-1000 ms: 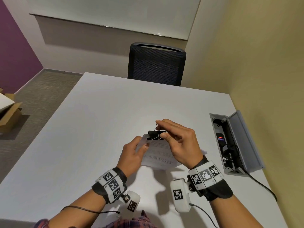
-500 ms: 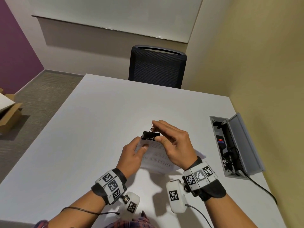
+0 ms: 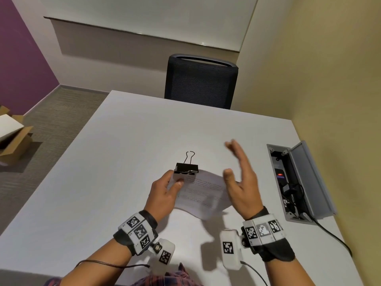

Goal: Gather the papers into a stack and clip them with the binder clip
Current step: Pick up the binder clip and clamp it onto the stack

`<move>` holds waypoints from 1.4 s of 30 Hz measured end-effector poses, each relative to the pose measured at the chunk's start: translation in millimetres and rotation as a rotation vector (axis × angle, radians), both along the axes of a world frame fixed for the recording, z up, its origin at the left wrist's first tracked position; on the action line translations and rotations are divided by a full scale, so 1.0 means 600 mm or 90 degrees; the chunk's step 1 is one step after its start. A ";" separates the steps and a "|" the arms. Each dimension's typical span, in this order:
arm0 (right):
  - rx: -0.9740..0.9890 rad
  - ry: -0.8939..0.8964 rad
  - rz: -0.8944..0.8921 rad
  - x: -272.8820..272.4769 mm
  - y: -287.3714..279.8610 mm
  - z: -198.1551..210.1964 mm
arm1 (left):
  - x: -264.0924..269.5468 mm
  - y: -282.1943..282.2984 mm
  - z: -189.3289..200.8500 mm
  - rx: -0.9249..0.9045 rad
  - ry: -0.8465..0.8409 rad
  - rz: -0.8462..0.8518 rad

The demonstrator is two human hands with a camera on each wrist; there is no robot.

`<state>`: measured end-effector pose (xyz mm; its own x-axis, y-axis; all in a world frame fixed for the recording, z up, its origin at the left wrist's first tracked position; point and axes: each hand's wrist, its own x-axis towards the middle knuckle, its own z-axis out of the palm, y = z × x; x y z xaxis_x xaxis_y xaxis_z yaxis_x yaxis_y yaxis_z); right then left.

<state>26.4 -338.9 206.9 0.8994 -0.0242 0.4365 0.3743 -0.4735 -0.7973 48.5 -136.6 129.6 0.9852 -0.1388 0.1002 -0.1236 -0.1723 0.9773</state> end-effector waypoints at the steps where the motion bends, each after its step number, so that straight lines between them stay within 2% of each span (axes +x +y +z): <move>1: 0.034 -0.018 -0.058 -0.007 -0.013 -0.010 | 0.001 0.004 0.002 -0.003 -0.003 -0.001; 4: 0.137 -0.021 -0.165 -0.030 -0.057 -0.048 | 0.004 0.014 0.005 -0.016 -0.008 0.008; 6: 0.222 0.039 -0.154 -0.045 -0.082 -0.077 | 0.005 0.018 0.010 -0.035 -0.012 0.010; 8: 0.278 0.154 -0.084 -0.053 -0.096 -0.112 | 0.008 0.020 0.015 -0.060 -0.016 0.005; 11: 0.223 0.299 -0.004 -0.065 -0.093 -0.164 | 0.010 0.019 0.025 -0.084 -0.006 -0.008; 14: 0.204 0.362 -0.034 -0.072 -0.070 -0.186 | 0.011 0.020 0.031 -0.098 0.001 -0.007; 19: 0.211 0.359 -0.074 -0.083 -0.045 -0.197 | 0.012 0.031 0.023 -0.114 0.048 0.003; 27: 0.212 0.335 -0.127 -0.097 -0.037 -0.210 | 0.011 0.036 -0.003 -0.134 0.192 -0.037; 34: 0.261 0.358 -0.130 -0.087 -0.041 -0.227 | -0.024 0.053 -0.053 -0.115 0.295 -0.129; 42: 0.284 0.462 -0.057 -0.060 0.007 -0.254 | -0.046 0.105 -0.098 -0.101 0.337 -0.026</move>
